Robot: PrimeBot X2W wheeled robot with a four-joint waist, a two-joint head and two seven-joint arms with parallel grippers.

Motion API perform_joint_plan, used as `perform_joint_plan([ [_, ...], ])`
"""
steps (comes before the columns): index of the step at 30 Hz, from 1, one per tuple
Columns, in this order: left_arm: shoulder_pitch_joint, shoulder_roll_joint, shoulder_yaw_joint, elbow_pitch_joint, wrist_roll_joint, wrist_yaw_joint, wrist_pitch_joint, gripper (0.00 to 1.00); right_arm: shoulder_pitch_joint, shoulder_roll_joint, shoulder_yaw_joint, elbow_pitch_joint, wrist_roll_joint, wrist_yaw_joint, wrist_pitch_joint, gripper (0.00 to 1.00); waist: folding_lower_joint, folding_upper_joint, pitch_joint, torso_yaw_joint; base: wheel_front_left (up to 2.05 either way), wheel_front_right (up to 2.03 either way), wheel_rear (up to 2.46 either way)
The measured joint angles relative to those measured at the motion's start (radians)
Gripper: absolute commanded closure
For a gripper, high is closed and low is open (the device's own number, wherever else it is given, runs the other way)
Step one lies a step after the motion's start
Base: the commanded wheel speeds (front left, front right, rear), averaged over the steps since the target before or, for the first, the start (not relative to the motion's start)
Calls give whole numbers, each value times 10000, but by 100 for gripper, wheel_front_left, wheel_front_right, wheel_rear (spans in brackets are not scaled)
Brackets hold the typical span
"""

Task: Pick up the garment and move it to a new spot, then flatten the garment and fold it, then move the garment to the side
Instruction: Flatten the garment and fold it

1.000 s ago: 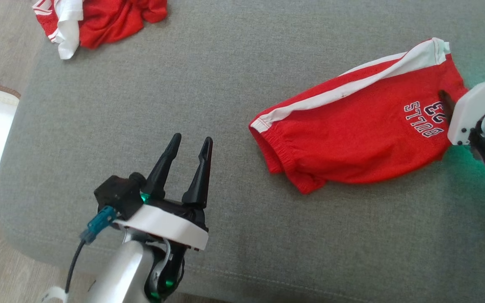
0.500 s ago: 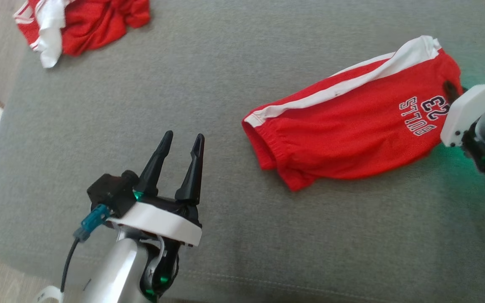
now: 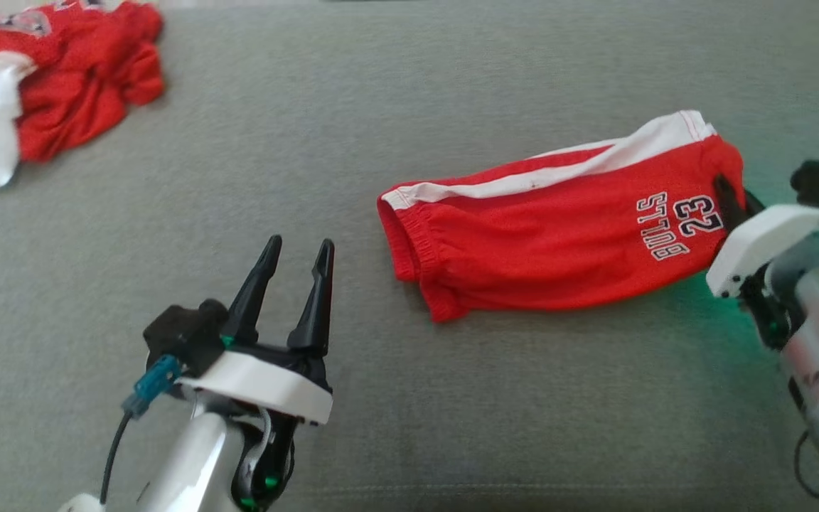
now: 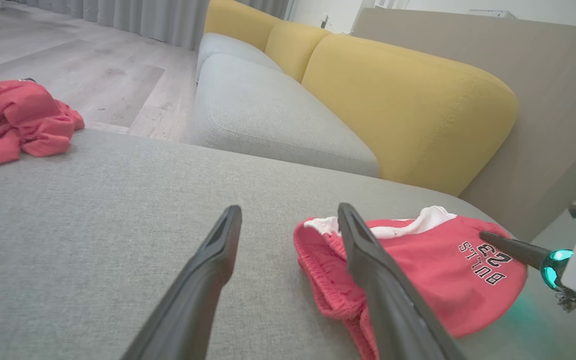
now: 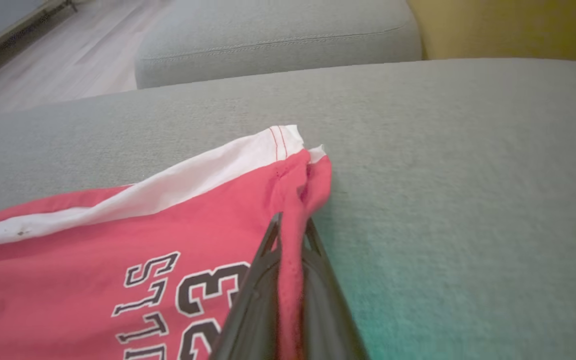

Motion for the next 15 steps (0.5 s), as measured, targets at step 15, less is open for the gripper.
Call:
perform_joint_plan([
  [15,276,-58,171,171,54,-71,0,0,1328,1154,-1521,247,-428,0,-1409,100,0,0,-406,-1130,0,0,0],
])
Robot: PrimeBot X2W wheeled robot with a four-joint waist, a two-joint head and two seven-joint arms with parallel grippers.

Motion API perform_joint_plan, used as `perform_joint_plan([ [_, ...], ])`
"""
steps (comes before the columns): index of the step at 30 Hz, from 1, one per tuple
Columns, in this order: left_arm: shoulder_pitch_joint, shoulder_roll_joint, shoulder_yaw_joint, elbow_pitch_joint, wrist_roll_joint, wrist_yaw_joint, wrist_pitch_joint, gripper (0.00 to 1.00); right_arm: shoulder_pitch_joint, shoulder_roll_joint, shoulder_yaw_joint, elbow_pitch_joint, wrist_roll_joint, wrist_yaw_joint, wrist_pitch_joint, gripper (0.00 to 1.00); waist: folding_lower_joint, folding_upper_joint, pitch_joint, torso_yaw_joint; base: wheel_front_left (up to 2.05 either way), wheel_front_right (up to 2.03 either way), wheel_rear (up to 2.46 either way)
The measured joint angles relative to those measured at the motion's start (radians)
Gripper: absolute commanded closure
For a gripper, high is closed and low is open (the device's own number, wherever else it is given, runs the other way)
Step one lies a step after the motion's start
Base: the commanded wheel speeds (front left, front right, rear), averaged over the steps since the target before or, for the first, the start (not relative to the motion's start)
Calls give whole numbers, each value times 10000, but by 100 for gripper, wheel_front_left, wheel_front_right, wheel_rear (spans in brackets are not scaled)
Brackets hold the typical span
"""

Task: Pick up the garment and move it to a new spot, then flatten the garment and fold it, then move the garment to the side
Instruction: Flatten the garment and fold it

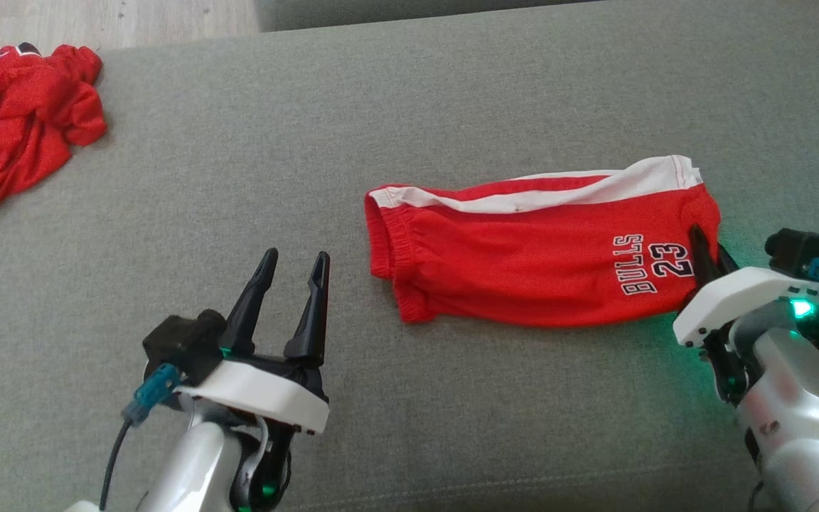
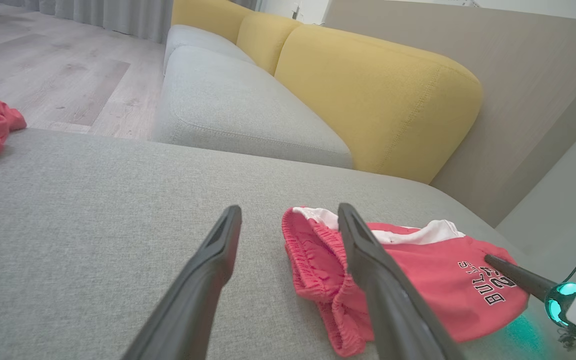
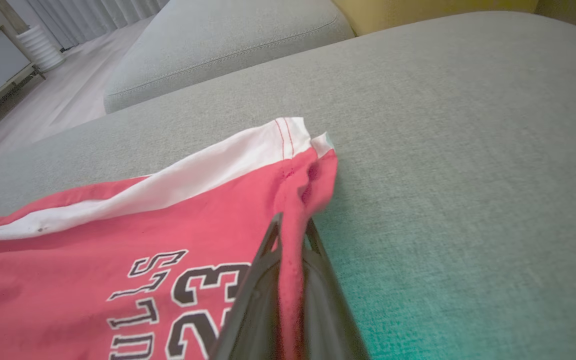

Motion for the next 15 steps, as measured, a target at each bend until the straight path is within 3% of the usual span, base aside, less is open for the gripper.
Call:
perform_joint_plan([
  [8,25,-40,48,182,35,-92,0,0,200,291,-840,159,-679,0,-238,100,0,0,-121,90,0,0,0],
  [15,28,-59,125,238,33,-96,0,0,168,654,-888,-558,-1118,0,-224,100,0,0,-267,289,0,0,0],
])
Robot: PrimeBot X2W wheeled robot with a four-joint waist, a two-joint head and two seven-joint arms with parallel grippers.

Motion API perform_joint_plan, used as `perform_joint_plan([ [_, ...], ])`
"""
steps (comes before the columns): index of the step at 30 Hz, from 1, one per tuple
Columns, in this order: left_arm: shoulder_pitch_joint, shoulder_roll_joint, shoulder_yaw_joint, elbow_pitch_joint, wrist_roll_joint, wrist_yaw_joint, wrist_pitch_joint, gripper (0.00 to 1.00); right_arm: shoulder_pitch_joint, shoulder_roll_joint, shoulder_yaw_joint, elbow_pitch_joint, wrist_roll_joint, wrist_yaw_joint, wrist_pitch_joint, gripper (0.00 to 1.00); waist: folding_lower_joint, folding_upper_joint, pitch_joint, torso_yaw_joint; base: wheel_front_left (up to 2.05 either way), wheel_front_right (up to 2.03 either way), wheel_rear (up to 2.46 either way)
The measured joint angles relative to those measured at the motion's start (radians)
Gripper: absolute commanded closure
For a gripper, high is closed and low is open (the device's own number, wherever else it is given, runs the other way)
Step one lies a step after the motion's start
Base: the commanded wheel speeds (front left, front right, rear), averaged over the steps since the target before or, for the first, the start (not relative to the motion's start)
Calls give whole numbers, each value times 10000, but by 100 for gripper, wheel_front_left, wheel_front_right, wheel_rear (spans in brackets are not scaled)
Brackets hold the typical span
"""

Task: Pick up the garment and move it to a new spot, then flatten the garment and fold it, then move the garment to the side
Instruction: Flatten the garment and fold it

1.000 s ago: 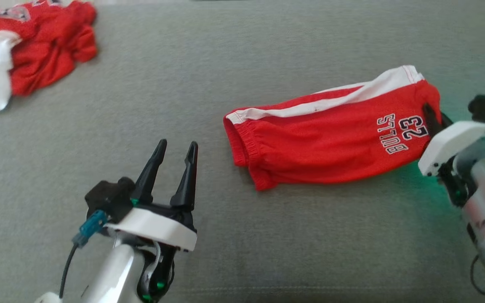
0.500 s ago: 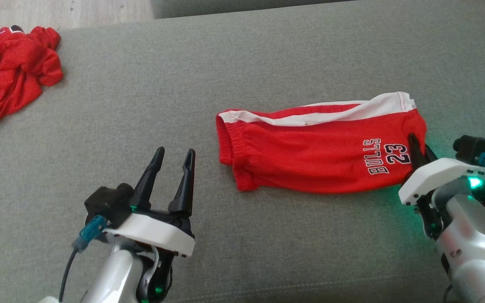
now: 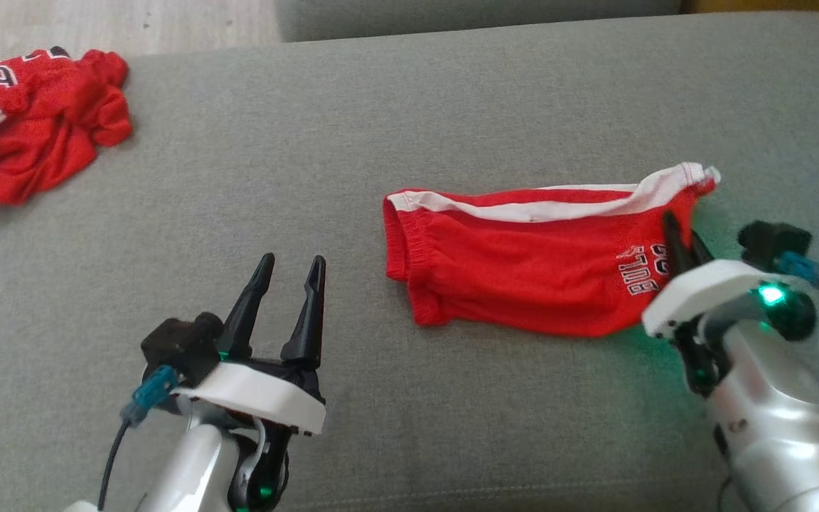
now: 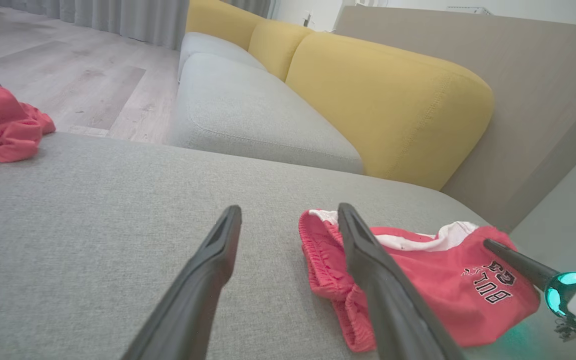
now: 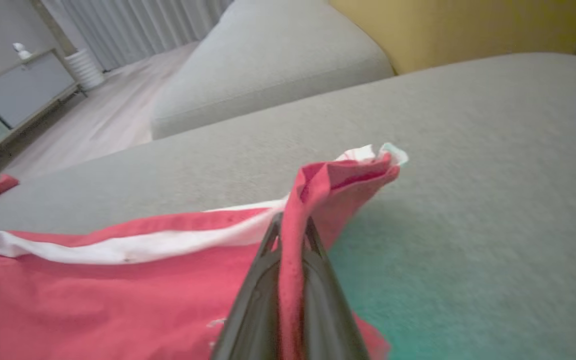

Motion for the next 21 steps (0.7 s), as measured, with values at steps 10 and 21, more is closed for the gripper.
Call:
perform_joint_plan([
  [10,26,-56,159,36,0,-6,0,0,-19,995,1348,-2100,-412,0,1147,100,0,0,-199,514,0,0,0],
  [21,80,-157,203,38,0,-86,0,0,-1,1064,2909,-2855,351,0,2023,100,1,0,-168,1065,0,0,0],
])
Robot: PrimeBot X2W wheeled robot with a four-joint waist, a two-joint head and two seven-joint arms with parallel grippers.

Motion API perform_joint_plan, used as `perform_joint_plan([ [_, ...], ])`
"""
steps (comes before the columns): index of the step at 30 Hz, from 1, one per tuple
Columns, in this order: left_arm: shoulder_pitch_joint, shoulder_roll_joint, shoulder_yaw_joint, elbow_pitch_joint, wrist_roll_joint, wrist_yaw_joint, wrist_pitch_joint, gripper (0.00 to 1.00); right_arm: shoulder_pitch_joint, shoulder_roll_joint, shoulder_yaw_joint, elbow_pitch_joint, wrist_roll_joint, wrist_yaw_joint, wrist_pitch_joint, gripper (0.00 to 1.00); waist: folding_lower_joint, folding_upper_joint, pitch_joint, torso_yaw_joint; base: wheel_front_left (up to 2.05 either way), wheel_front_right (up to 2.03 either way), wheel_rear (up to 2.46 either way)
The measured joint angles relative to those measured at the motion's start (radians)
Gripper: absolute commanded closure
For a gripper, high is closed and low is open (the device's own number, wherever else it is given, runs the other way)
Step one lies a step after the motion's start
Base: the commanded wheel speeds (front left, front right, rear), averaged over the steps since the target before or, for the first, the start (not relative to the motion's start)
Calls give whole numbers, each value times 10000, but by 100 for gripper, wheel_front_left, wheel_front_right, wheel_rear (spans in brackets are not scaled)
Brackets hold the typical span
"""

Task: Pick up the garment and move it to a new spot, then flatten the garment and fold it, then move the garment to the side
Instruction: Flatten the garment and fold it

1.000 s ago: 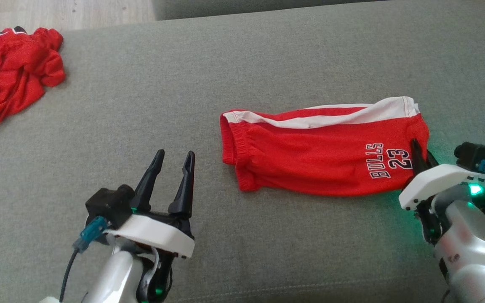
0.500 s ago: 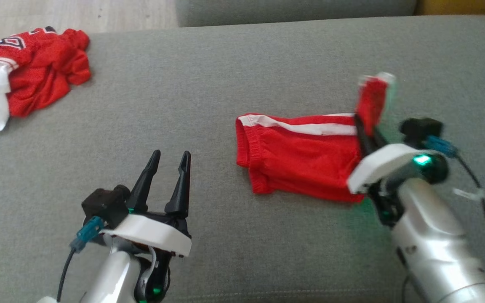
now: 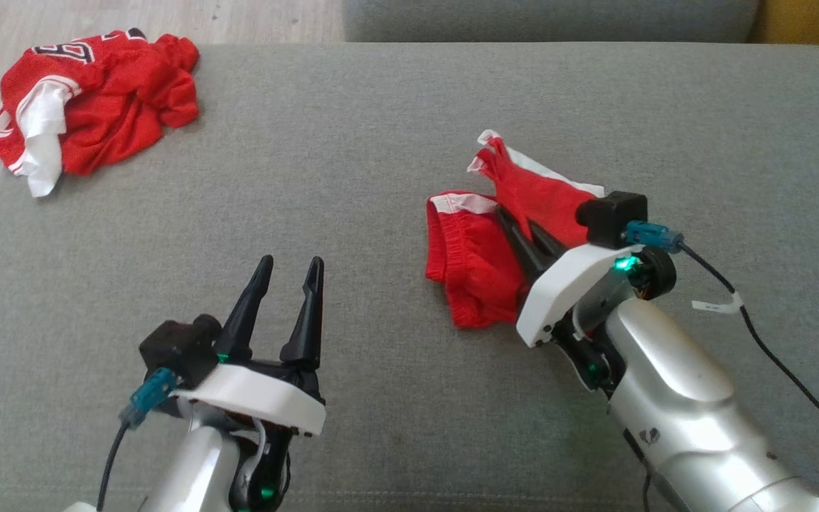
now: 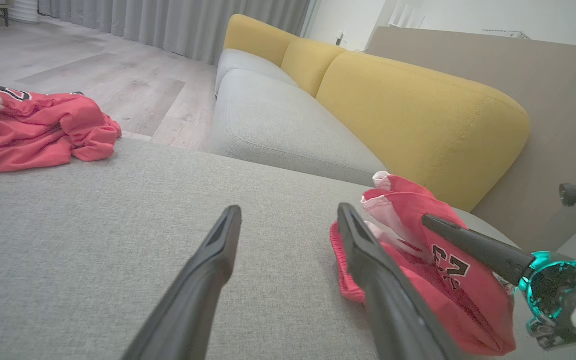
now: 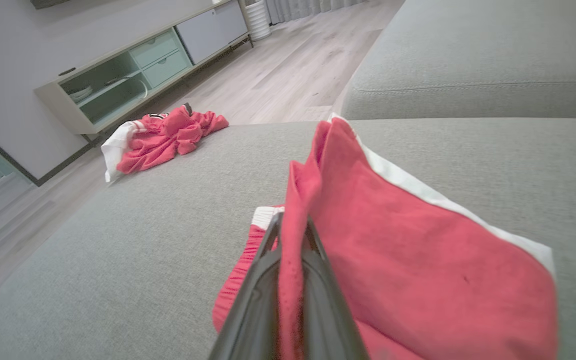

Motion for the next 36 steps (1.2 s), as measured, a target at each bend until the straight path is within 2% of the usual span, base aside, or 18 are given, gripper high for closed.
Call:
perform_joint_plan([
  [8,3,-40,12,52,0,-36,0,0,-2,2,826,151,211,0,128,100,0,0,-20,211,0,0,0],
  [9,9,-40,19,61,0,-63,0,0,-2,4,892,155,215,0,128,94,0,0,-38,215,0,0,0],
  [11,46,-46,29,94,0,-90,0,0,2,2,1035,155,297,0,109,0,0,0,-80,216,0,0,0],
  [17,218,-52,35,153,0,-96,0,0,229,4,1622,-86,556,0,-12,0,0,0,-209,120,0,0,0],
  [22,263,-59,13,186,0,-96,0,0,456,6,1638,-253,713,0,-307,0,0,0,-300,42,0,0,0],
  [27,360,-67,-25,190,0,-96,0,0,452,12,736,-247,433,0,-840,0,-1,0,-377,-42,0,0,0],
  [32,369,-77,-61,190,-2,-94,0,0,449,-12,-418,180,-286,0,-1210,0,0,0,-380,-75,0,0,0],
  [36,444,-79,-121,190,-25,-94,0,0,446,-65,-970,650,-878,0,-1237,0,-1,0,-330,-46,0,0,0],
])
